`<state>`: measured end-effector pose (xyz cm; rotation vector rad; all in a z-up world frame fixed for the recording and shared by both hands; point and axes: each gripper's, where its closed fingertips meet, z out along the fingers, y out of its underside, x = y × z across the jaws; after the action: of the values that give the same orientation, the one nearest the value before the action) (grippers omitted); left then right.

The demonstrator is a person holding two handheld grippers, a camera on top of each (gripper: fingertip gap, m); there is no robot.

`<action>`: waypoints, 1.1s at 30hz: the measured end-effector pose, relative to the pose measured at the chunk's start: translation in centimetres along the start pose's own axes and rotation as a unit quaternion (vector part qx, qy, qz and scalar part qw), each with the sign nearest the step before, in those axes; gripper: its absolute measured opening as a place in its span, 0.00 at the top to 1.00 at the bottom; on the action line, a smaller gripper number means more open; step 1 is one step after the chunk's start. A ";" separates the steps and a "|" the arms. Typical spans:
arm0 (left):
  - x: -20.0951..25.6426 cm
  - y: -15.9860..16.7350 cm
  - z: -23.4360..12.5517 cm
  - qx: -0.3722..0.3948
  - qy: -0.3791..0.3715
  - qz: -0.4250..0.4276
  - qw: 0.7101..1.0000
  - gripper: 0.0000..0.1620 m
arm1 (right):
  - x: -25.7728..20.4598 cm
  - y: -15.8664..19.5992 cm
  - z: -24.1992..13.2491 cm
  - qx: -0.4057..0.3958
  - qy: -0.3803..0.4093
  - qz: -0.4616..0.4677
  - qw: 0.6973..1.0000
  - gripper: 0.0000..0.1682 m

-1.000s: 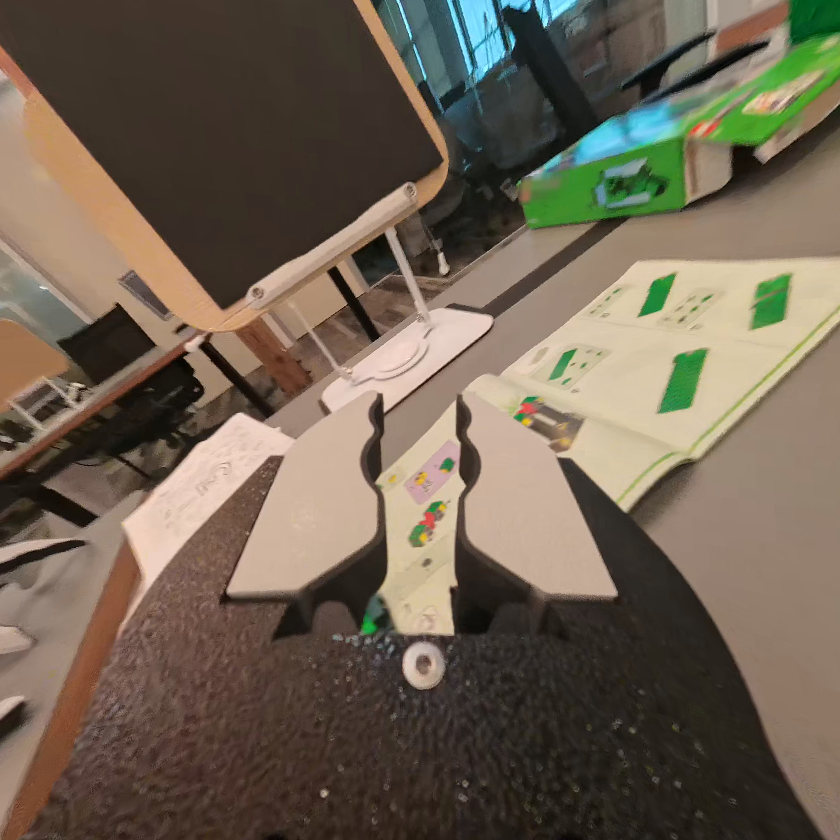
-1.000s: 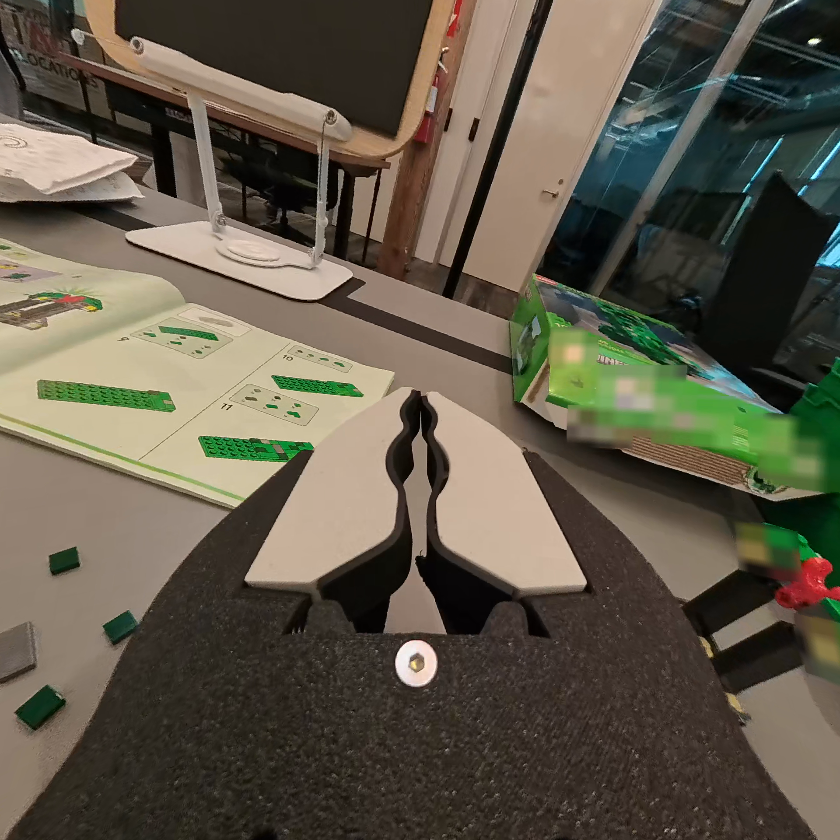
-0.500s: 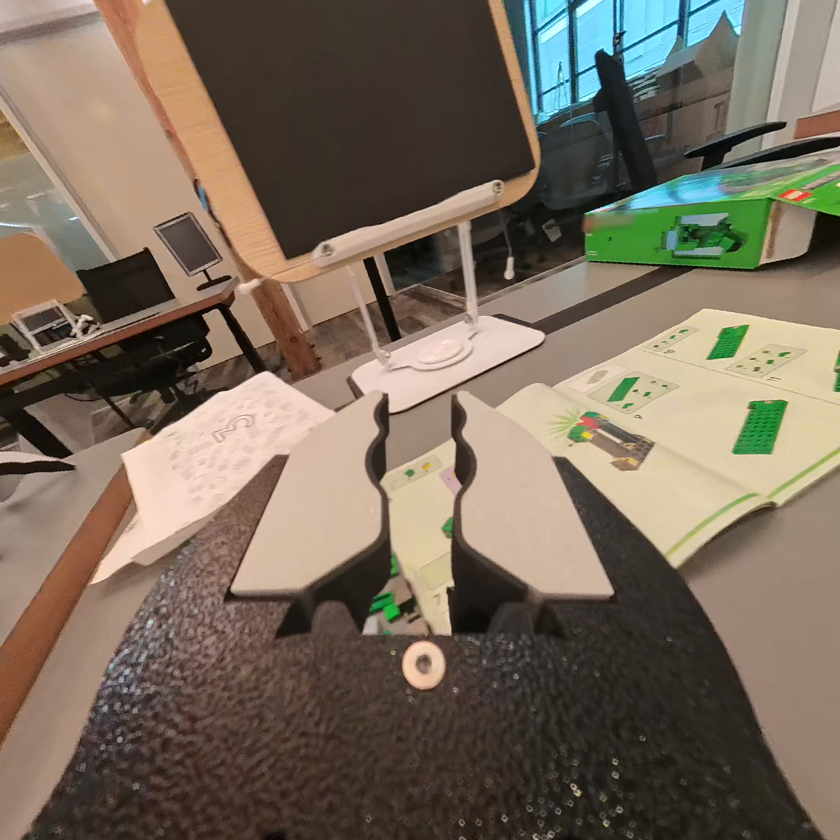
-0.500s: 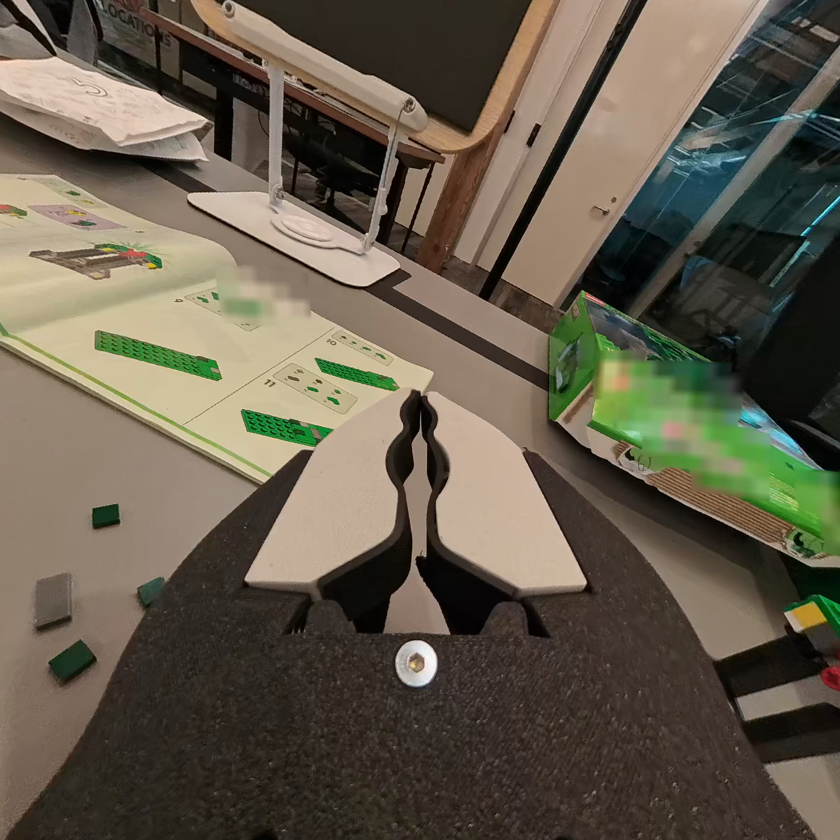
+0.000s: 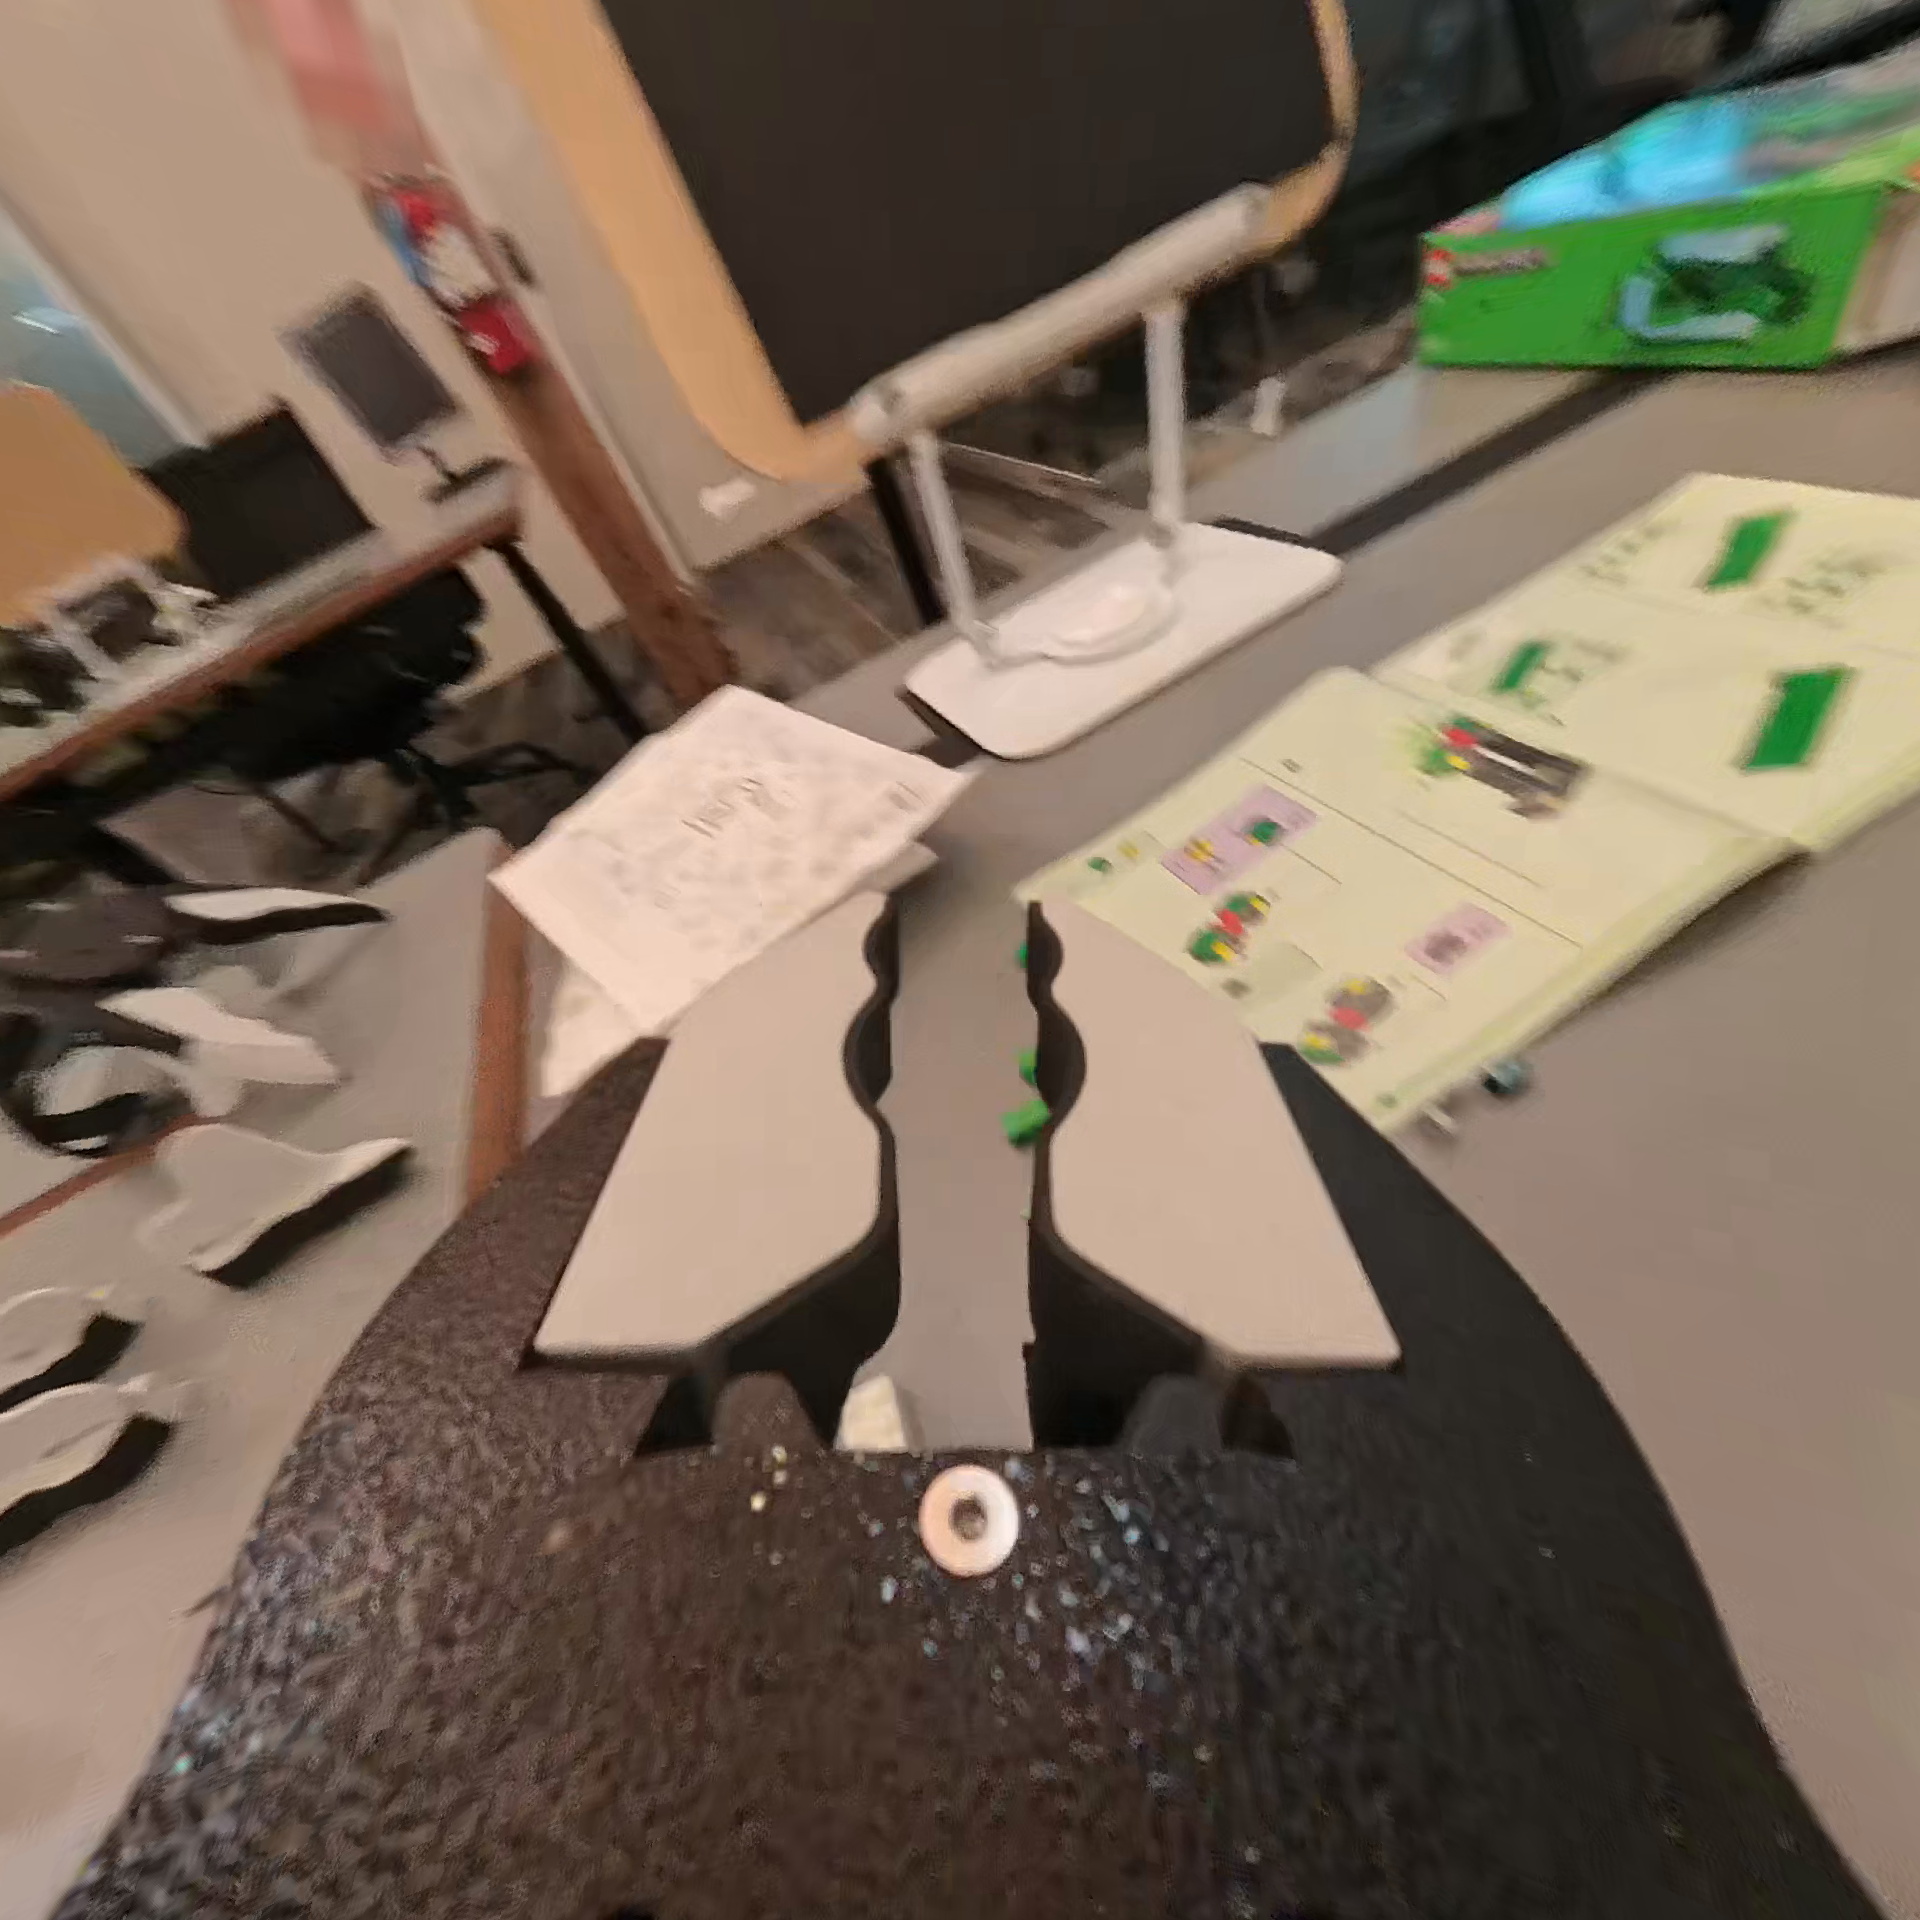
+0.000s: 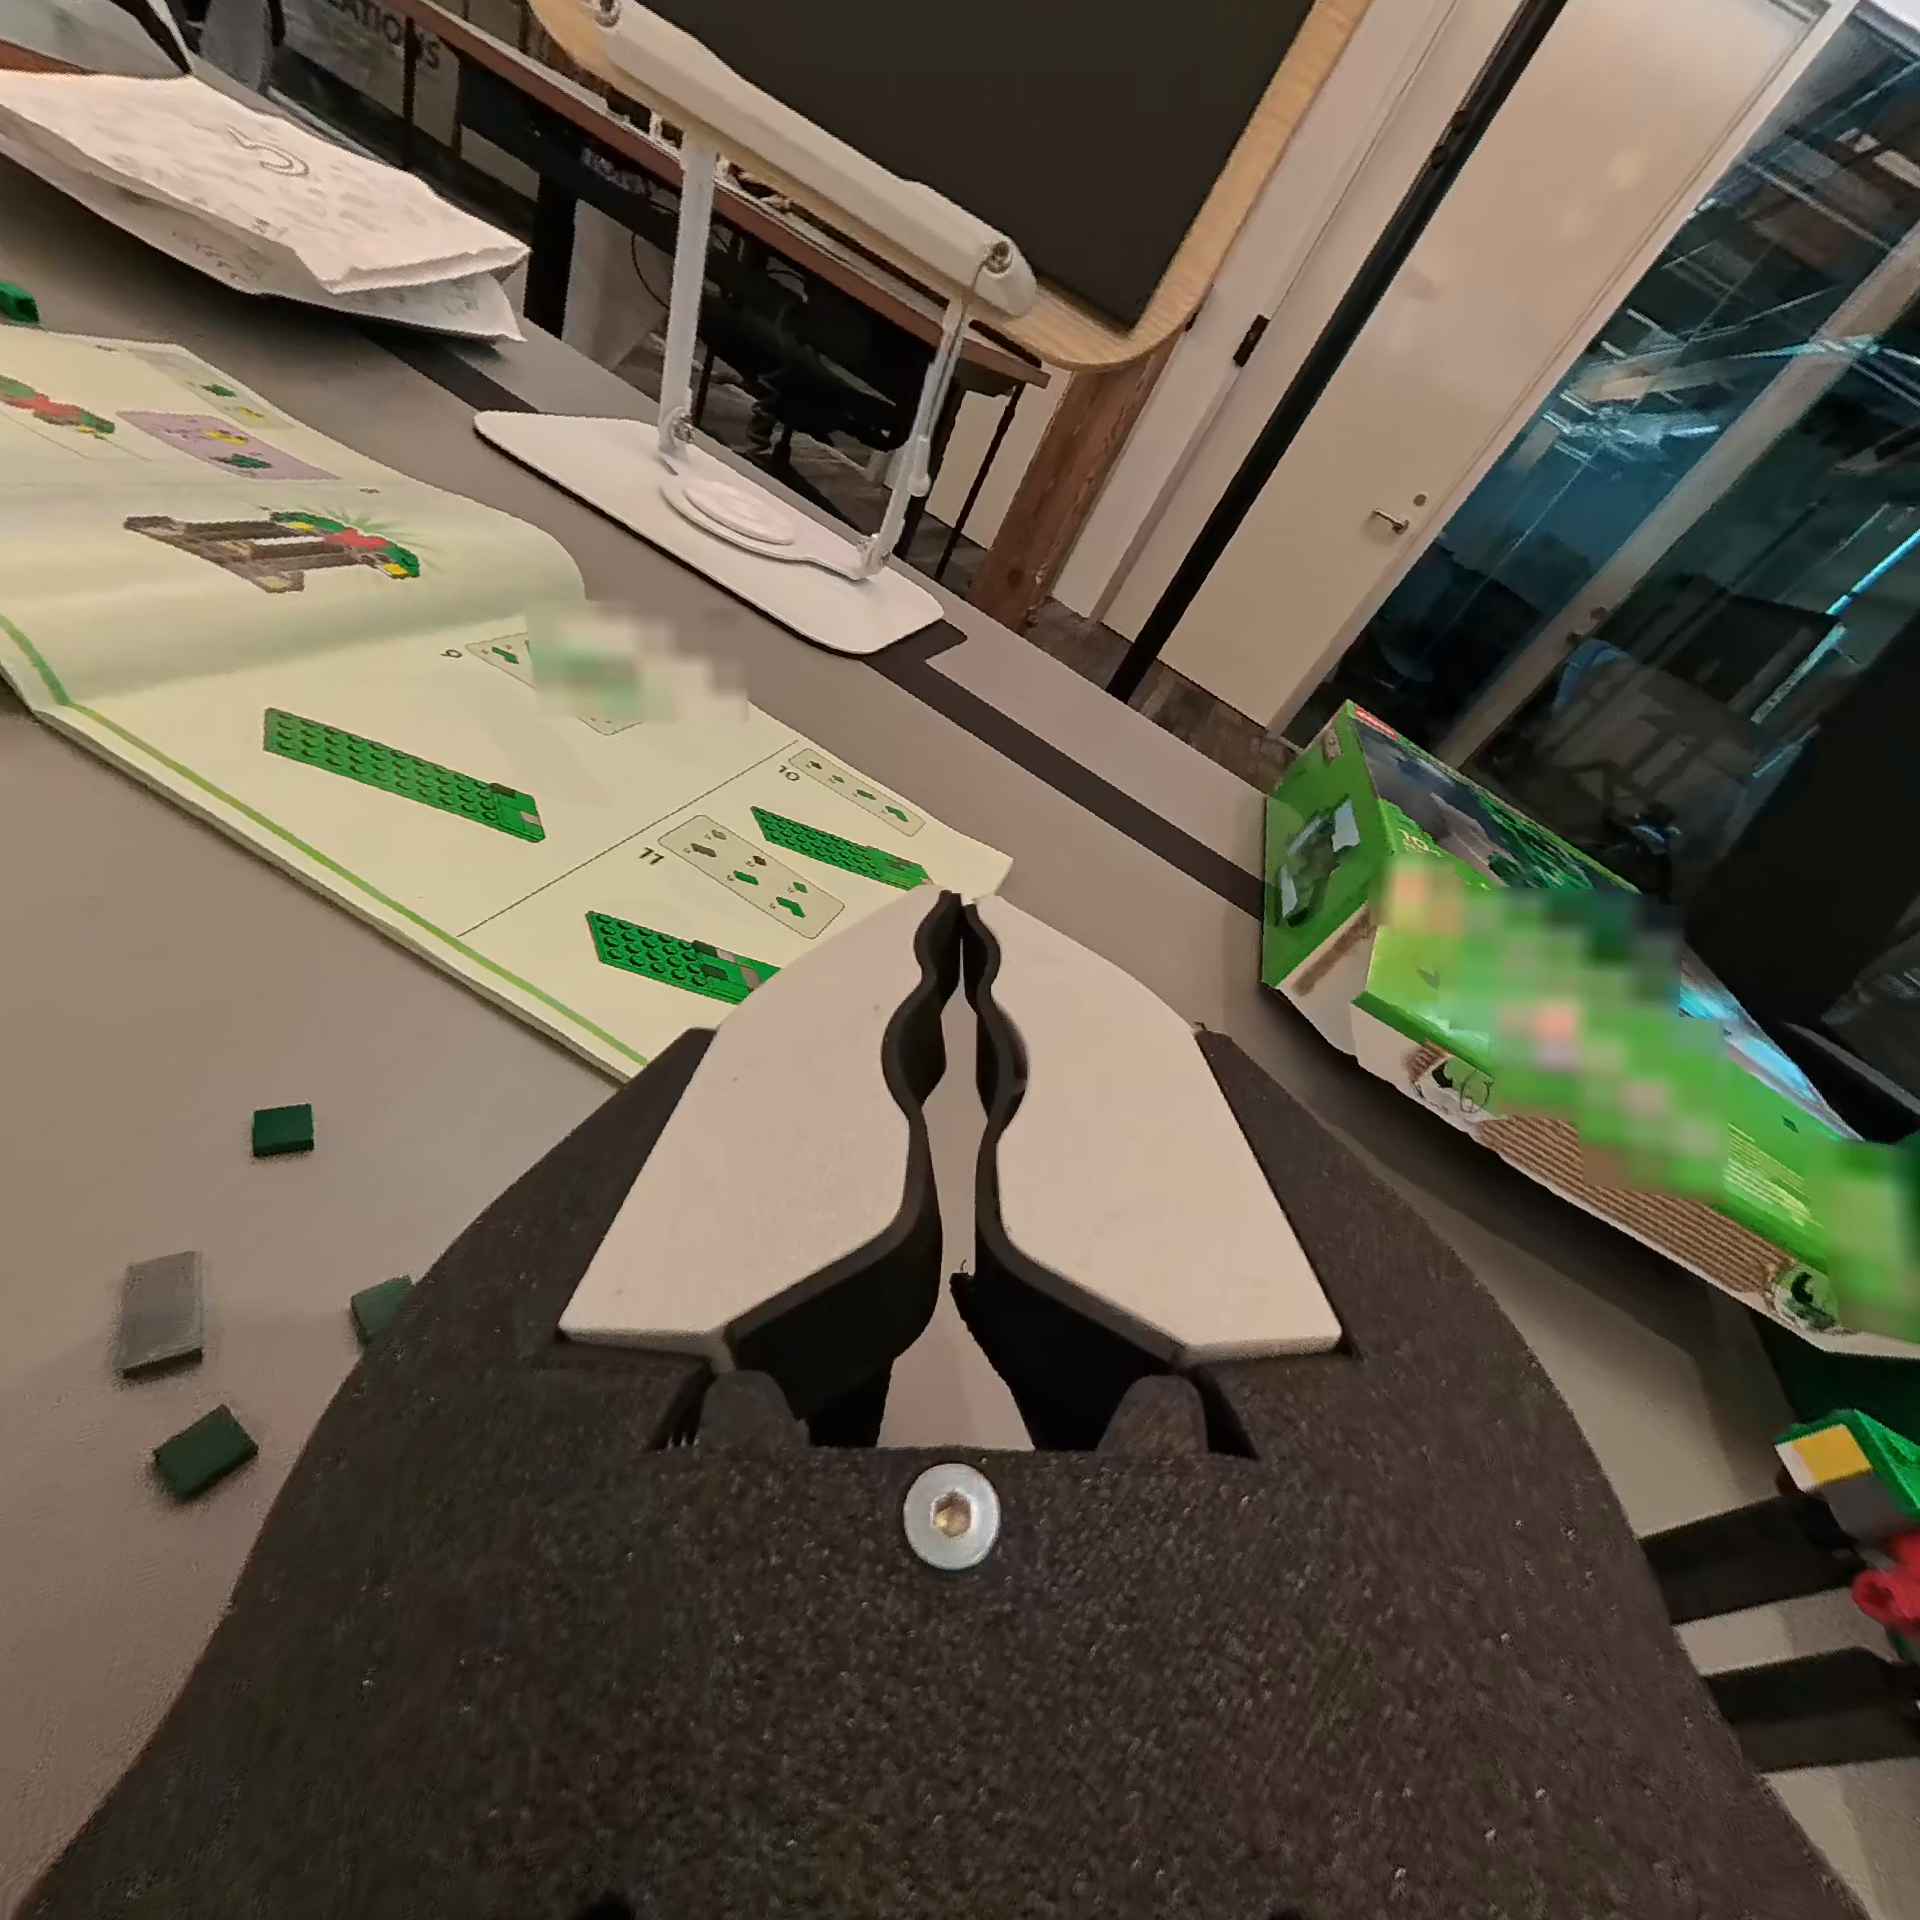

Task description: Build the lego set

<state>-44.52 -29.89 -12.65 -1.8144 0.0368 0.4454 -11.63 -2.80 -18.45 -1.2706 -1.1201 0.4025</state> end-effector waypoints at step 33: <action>8.1 11.8 0.7 -0.249 0.341 0.074 0.904 0.92 | -1.6 0.0 0.2 -0.005 -0.040 -0.033 0.999 1.00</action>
<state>-40.23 -31.02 -26.22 -2.4086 0.5961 -0.1168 -12.50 -3.96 -19.20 -1.2321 -1.2307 0.4010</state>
